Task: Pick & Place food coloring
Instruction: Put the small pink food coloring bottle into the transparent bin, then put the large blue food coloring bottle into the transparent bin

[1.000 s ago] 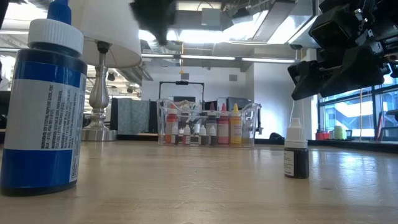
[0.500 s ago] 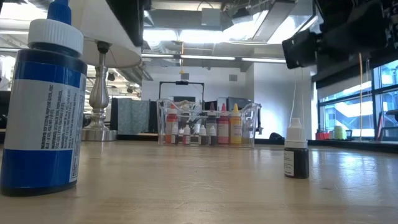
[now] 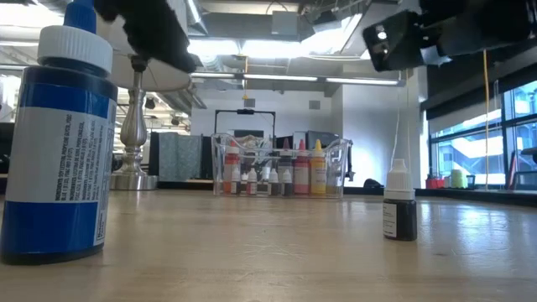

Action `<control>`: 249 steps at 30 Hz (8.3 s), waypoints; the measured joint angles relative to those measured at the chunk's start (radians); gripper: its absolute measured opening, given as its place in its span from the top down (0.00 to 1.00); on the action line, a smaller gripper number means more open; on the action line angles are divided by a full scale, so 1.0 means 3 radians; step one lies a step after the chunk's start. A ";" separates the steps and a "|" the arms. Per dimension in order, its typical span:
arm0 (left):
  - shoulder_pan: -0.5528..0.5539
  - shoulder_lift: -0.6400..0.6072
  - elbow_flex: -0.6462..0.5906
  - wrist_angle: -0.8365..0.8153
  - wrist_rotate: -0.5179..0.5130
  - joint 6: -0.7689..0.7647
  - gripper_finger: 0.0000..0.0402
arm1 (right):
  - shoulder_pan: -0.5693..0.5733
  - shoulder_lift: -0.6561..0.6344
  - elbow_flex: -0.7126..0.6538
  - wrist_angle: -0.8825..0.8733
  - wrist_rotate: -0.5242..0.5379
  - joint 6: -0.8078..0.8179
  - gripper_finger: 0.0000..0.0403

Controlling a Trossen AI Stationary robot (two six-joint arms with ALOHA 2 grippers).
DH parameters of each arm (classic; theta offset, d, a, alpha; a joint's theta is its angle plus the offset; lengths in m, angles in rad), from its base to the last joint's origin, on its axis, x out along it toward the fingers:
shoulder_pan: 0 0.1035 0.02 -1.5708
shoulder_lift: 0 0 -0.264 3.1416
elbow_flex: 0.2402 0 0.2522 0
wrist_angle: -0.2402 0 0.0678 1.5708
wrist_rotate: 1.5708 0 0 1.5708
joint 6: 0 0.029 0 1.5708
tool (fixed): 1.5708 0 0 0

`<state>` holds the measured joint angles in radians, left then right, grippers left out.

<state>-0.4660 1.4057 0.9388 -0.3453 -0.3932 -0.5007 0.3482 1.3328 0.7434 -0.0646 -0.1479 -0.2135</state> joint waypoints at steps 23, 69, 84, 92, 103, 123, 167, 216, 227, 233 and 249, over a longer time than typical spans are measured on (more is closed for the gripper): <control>0.0051 -0.0138 -0.0745 0.0893 -0.0082 -0.0269 0.49 | 0.0187 0.1838 0.1646 -0.1519 0.0253 -0.0009 0.51; 0.0055 -0.0137 -0.0745 0.0891 0.0007 -0.0294 0.49 | 0.0269 0.2011 0.1650 -0.1278 0.0167 -0.0022 0.66; 0.0054 -0.0137 -0.0745 0.0891 0.0007 -0.0294 0.49 | 0.0269 0.2010 0.1811 -0.1461 0.0168 -0.0038 0.85; 0.0053 -0.0136 -0.0745 0.0891 0.0007 -0.0294 0.49 | 0.0211 0.1884 0.1946 -0.1828 0.0163 -0.0185 0.84; 0.0054 -0.0135 -0.0745 0.0891 0.0007 -0.0295 0.49 | -0.0471 0.1177 0.1949 -0.2221 0.0453 -0.0442 0.83; 0.0053 -0.0135 -0.0745 0.0891 -0.0106 -0.0295 0.49 | -0.2383 0.1388 0.1949 -0.1897 0.0156 -0.0819 0.82; 0.0053 -0.0135 -0.0745 0.0891 -0.0113 0.0047 0.49 | -0.2438 0.1920 0.1945 -0.1686 0.0163 -0.0873 0.72; 0.0100 -0.0135 -0.0741 0.1319 -0.0184 -0.0067 0.49 | -0.1280 -0.0290 -0.0403 0.0713 0.0054 -0.0376 0.71; 0.0126 -0.0135 -0.0742 0.1318 -0.0127 0.0140 0.39 | -0.1285 -0.0290 -0.0425 0.0697 0.0054 -0.0377 0.71; 0.0151 -0.0133 -0.0670 0.1305 0.0150 0.0202 0.36 | -0.1285 -0.0284 -0.0425 0.0636 0.0055 -0.0376 0.71; 0.0174 0.0267 0.0562 -0.0030 0.1143 0.0555 0.36 | -0.1285 -0.0283 -0.0424 0.0639 0.0203 -0.0412 0.71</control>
<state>-0.4137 1.4859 1.1074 -0.3543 -0.0503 -0.3343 -0.0372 1.2480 0.6163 0.1272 -0.0870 -0.3370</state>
